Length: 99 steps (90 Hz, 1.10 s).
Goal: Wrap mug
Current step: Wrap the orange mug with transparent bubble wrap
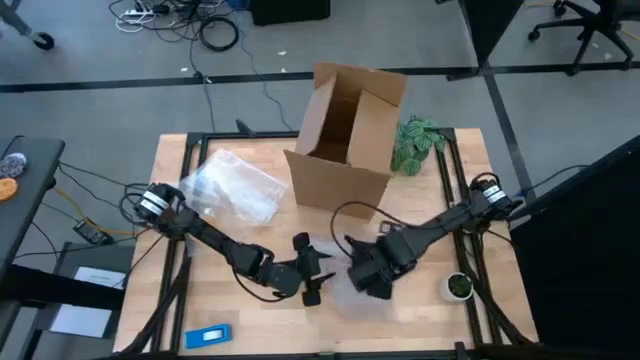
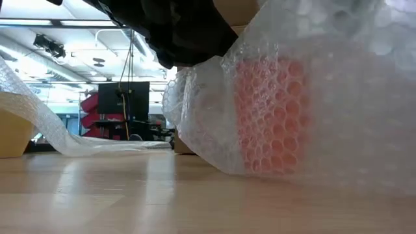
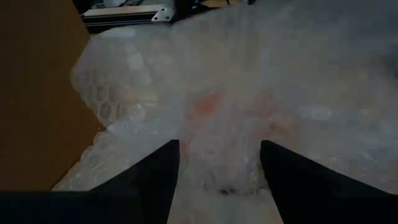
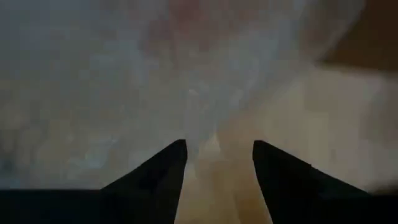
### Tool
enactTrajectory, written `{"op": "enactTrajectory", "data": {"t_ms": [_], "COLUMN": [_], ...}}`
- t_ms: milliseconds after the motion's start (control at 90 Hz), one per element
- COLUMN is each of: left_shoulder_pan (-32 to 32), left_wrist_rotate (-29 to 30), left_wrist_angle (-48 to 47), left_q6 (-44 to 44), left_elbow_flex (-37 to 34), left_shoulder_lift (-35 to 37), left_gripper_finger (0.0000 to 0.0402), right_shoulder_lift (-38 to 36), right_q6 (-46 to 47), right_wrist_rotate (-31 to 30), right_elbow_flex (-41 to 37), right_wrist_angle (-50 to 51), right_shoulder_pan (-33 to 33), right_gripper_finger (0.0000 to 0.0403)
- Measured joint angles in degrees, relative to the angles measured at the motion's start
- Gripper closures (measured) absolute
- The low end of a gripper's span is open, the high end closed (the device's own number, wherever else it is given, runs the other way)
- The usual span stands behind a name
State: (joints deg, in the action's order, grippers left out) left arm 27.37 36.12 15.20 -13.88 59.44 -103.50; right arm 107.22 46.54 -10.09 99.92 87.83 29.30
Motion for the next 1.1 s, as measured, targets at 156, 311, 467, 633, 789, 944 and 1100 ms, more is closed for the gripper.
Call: {"op": "enactTrajectory", "data": {"t_ms": [156,311,467,633,789,944,1100], "left_shoulder_pan": [0.01,-0.02,-0.02,-0.02,-0.04,-0.04,-0.02], "left_wrist_rotate": [0.00,-0.44,-1.11,-1.22,-1.23,-1.25,-1.25], "left_wrist_angle": [0.45,0.52,0.46,0.28,0.33,0.39,0.44], "left_q6": [0.14,0.14,0.14,0.14,0.14,0.14,0.49], "left_elbow_flex": [0.00,-0.02,-0.02,-0.02,-0.02,-0.02,-0.02], "left_shoulder_lift": [0.00,0.00,0.00,0.00,0.00,0.00,0.20], "left_gripper_finger": [0.0193,0.0193,0.0193,0.0193,0.0193,0.0193,0.0193], "right_shoulder_lift": [0.09,0.18,0.19,0.08,0.07,1.28,4.55], "right_q6": [1.53,-1.98,-6.89,-12.39,-17.16,-20.77,-23.36], "right_wrist_rotate": [-0.10,-2.07,-5.18,-6.77,-6.15,-3.73,-1.17], "right_elbow_flex": [-5.62,-9.94,-9.38,-4.08,-2.17,-2.15,-2.15], "right_wrist_angle": [-2.53,-10.74,-15.78,-18.78,-24.92,-30.24,-31.40], "right_shoulder_pan": [1.42,1.07,-0.40,-1.21,-1.72,-3.51,-5.98], "right_gripper_finger": [0.0235,0.0235,0.0235,0.0237,0.0237,0.0238,0.0238]}}
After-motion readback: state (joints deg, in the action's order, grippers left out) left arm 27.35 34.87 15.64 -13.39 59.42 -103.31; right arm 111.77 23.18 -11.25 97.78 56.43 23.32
